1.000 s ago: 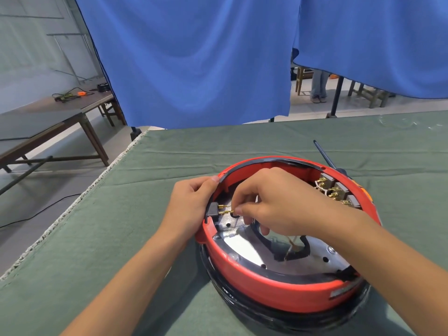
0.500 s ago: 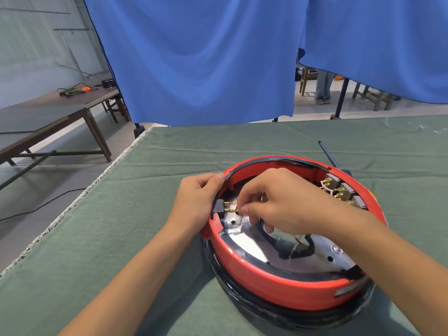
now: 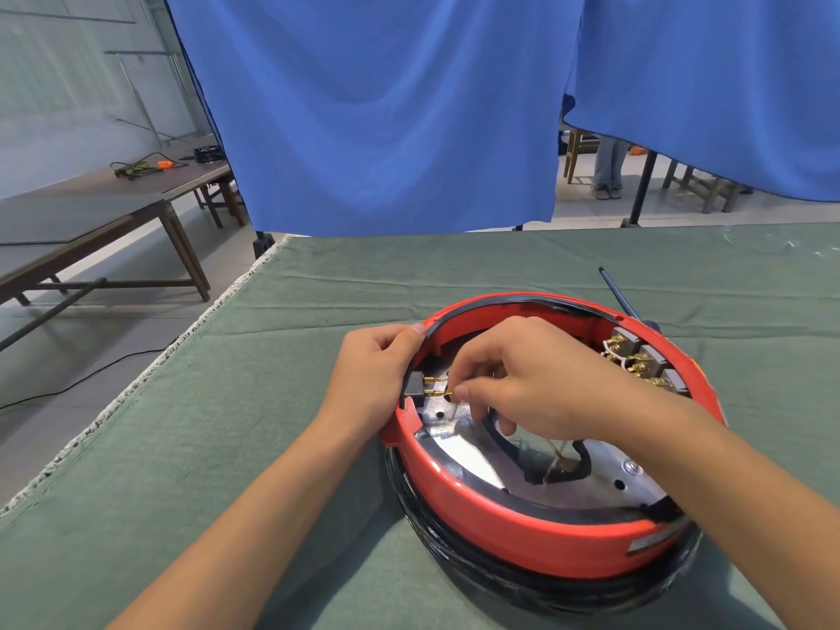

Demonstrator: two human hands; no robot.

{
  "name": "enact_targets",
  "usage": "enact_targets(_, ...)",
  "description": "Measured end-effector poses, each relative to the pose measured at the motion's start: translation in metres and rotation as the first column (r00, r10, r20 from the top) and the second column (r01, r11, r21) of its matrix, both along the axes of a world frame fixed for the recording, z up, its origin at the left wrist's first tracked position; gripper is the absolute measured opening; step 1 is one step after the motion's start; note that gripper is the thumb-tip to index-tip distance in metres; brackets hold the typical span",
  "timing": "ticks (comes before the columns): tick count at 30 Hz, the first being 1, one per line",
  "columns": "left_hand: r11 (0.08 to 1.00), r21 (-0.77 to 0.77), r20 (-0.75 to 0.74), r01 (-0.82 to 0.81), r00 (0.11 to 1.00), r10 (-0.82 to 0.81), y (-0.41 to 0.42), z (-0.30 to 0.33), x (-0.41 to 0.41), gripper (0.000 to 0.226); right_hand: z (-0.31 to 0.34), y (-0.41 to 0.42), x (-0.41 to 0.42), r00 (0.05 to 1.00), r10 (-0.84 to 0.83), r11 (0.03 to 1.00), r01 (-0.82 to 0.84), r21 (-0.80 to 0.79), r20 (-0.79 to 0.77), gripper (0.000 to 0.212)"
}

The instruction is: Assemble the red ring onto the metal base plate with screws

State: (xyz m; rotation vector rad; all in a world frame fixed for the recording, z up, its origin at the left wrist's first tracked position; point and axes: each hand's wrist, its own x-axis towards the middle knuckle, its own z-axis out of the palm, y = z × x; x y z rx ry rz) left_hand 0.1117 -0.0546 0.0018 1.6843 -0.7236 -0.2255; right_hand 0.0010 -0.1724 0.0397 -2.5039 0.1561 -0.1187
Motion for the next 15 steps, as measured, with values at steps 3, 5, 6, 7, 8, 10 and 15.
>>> enact_targets(3, 1.0, -0.002, -0.003, 0.0, 1.0, 0.0, 0.0001, -0.001, 0.0003, 0.04, -0.0004, 0.0005, 0.0002, 1.0, -0.007, 1.0, 0.007, -0.003, 0.004, 0.028)
enact_targets(5, 1.0, -0.001, -0.002, -0.005, 1.0, 0.005, -0.0001, -0.0011, 0.0006, 0.04, -0.0007, 0.0009, 0.0007, 1.0, -0.013, 1.0, 0.013, -0.003, -0.002, 0.028)
enact_targets(6, 1.0, 0.0, 0.0, -0.007, 1.0, 0.007, -0.0004, -0.0012, 0.0007, 0.04, -0.0008, 0.001, 0.001, 1.0, -0.016, 1.0, 0.016, -0.001, -0.007, 0.028)
enact_targets(7, 1.0, 0.003, 0.002, -0.01, 1.0, 0.01, -0.0009, -0.0013, 0.0006, 0.04, -0.0008, 0.0011, 0.0011, 1.0, -0.017, 1.0, 0.018, 0.004, -0.014, 0.027)
enact_targets(8, 1.0, 0.005, 0.002, -0.011, 1.0, 0.011, -0.0012, -0.0014, 0.0005, 0.04, -0.0007, 0.0013, 0.0011, 1.0, -0.02, 1.0, 0.02, 0.011, -0.019, 0.027)
enact_targets(10, 1.0, 0.004, -0.003, -0.014, 1.0, 0.014, -0.0015, -0.0015, 0.0004, 0.041, -0.0008, 0.0025, 0.0011, 0.999, -0.027, 0.999, 0.028, 0.024, -0.023, 0.027)
enact_targets(15, 1.0, -0.008, -0.013, -0.023, 1.0, 0.023, -0.0025, -0.0027, 0.0, 0.041, -0.0019, 0.0055, 0.0015, 0.999, -0.038, 0.999, 0.039, 0.009, -0.027, 0.026)
